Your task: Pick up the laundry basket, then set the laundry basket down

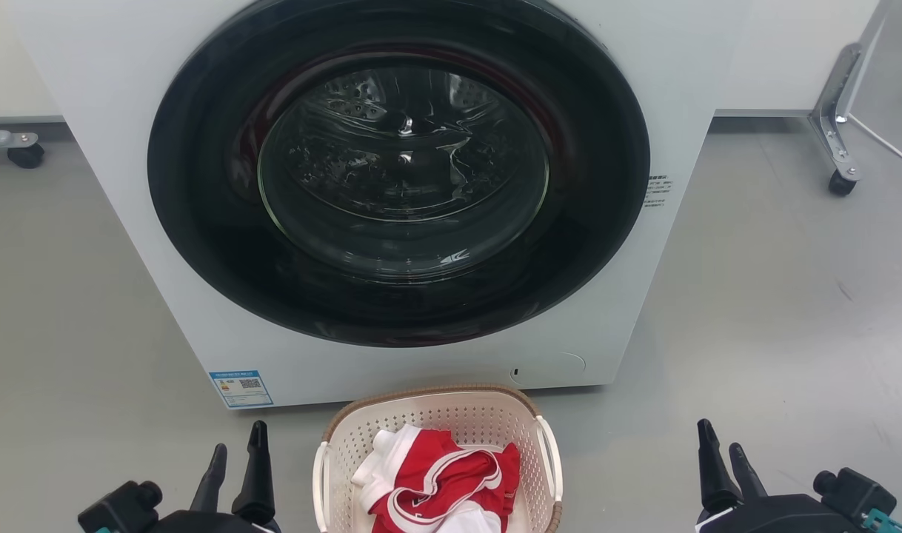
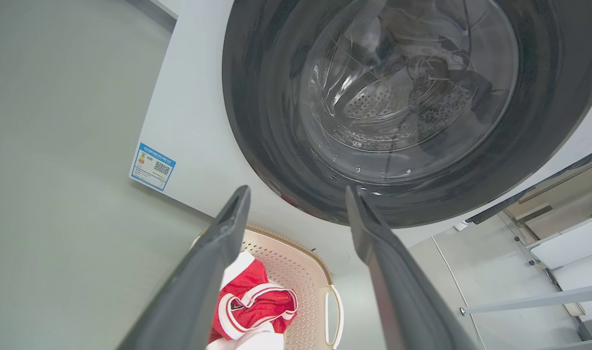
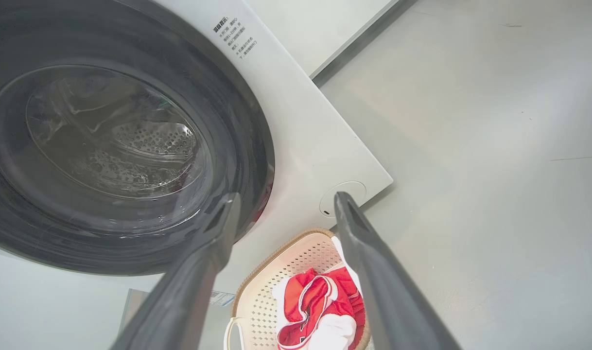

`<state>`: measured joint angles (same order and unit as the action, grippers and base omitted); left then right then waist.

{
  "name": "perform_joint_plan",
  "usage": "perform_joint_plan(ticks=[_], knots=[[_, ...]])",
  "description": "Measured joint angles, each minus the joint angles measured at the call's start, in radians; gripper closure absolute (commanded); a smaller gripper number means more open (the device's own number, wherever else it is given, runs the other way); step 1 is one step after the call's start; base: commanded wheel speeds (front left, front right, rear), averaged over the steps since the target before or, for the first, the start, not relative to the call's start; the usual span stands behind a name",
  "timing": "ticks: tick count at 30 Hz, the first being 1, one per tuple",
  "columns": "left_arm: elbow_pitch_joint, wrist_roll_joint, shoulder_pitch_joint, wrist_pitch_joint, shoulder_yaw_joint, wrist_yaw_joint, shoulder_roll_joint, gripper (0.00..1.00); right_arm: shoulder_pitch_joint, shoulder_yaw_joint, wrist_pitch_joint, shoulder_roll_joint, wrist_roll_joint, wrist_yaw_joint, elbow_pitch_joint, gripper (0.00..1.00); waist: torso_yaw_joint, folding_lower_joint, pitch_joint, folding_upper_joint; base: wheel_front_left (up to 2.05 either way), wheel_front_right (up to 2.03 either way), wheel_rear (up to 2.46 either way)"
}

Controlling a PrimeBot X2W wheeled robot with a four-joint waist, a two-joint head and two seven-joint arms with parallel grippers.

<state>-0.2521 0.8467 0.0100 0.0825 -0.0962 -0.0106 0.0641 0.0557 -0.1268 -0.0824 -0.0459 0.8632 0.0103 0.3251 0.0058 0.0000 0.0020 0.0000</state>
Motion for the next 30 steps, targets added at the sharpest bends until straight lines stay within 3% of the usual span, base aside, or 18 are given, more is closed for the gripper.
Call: perform_joint_plan(ticks=[30], knots=[[0.032, -0.509, -0.039, 0.113, -0.039, -0.077, -0.002, 0.00, 0.004, -0.113, -0.110, -0.005, -0.470, 0.078, -0.014, 0.00, 0.001, 0.0000, 0.002, 0.0000, 0.00, 0.00, 0.00]])
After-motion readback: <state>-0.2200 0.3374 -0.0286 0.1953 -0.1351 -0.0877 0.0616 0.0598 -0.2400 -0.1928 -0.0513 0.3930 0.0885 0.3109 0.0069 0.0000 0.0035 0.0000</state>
